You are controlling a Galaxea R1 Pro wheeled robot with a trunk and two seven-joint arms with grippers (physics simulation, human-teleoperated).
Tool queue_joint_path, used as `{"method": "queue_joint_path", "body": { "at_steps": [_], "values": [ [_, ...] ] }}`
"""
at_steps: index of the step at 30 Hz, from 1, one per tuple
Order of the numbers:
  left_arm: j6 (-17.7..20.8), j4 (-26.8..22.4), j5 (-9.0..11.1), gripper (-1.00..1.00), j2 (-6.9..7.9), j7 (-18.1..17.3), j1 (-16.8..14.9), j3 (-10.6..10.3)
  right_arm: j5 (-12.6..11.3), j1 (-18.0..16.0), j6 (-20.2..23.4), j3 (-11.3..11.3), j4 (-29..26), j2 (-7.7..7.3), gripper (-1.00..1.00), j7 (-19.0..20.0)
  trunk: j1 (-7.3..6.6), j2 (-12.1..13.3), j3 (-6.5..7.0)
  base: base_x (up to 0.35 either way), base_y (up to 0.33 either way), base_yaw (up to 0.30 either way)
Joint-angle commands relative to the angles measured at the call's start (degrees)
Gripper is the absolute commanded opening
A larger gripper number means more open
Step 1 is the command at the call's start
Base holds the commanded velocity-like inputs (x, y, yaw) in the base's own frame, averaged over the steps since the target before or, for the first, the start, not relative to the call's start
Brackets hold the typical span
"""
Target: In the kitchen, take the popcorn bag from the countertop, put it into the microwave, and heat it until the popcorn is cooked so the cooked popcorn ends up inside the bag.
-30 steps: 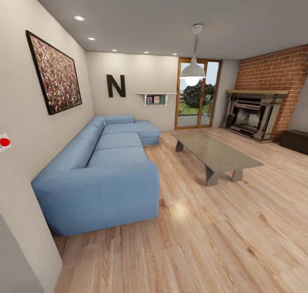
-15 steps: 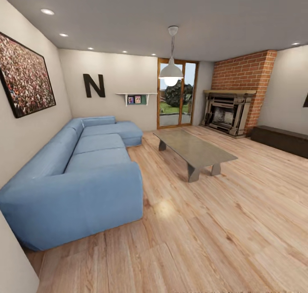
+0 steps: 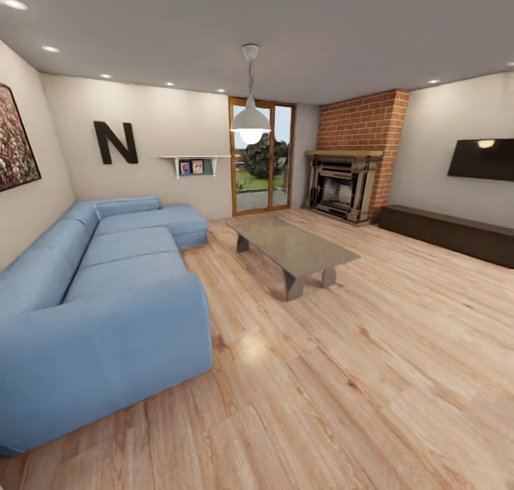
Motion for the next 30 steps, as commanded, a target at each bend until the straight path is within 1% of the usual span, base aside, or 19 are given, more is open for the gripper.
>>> {"method": "queue_joint_path", "body": {
  "at_steps": [1,30],
  "values": [
    [-0.1,0.0,0.4,1.0,-0.02,0.0,0.0,0.4,-0.1,0.0,-0.3,-0.1,0.1,0.0,1.0,0.0,0.0,0.0,-0.04,0.0,0.0,-0.29],
    [-0.1,0.0,0.4,1.0,-0.01,0.0,0.0,0.5,-0.1,0.0,-0.3,-0.1,0.1,0.0,1.0,0.0,0.0,0.0,-0.04,0.0,0.0,-0.291]
  ]
}}
